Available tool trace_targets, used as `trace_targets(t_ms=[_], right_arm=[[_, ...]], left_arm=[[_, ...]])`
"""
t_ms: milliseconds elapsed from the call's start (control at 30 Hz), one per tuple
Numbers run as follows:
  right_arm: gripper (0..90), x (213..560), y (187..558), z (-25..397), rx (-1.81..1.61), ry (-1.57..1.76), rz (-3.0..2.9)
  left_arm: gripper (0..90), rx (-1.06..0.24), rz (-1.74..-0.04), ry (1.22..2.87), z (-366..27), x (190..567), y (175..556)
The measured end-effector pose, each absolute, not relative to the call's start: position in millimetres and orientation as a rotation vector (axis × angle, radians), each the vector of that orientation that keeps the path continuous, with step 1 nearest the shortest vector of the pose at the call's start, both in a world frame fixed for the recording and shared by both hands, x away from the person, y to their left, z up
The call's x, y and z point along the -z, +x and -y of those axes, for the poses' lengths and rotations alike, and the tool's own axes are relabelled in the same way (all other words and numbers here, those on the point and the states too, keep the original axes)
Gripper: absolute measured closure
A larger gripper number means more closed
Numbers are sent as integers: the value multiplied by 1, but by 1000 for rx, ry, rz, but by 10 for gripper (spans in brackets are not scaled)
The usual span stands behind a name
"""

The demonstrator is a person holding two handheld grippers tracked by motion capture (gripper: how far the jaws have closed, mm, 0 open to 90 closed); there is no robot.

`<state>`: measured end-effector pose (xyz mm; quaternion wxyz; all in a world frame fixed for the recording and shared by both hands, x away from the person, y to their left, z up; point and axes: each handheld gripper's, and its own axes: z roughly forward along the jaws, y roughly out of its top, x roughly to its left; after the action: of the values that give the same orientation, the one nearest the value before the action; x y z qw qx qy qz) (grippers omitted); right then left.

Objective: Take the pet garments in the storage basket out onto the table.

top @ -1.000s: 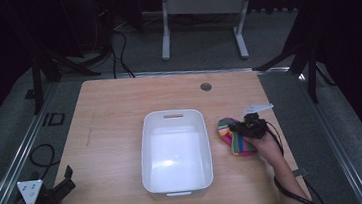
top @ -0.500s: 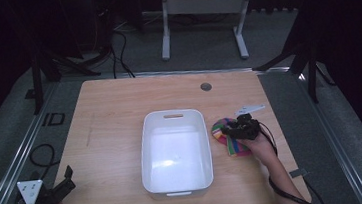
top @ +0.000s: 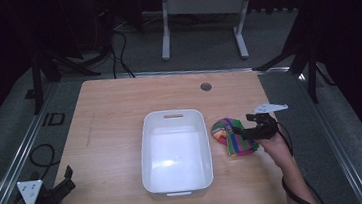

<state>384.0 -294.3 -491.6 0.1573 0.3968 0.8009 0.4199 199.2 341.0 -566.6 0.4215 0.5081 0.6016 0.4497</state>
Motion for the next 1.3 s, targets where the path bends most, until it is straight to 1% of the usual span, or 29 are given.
trace_targets(t_ms=[67, 233, 267, 367, 733, 1000, 1300], right_arm=[[118, 491, 379, 308, -1209, 1139, -2214], [119, 493, 371, 324, -1225, 1147, -2108], [119, 496, 367, 334, -1226, 1173, -2062], [120, 501, 361, 348, -1228, 1209, -2015], [121, 530, 329, 389, -1189, 1319, -1905], [122, 544, 305, 403, -1172, 1354, -1858], [122, 553, 278, 403, -1153, 1350, -1773]], left_arm=[[10, -1129, -1509, 1271, -341, 567, 199], [9, -1130, -1509, 1270, -341, 567, 199], [9, -1129, -1509, 1270, -341, 567, 199], [9, -1130, -1508, 1266, -340, 567, 199], [9, -1132, -1507, 1269, -340, 567, 199], [9, -1136, -1508, 1269, -340, 567, 199], [10, -1134, -1508, 1269, -340, 567, 199]])
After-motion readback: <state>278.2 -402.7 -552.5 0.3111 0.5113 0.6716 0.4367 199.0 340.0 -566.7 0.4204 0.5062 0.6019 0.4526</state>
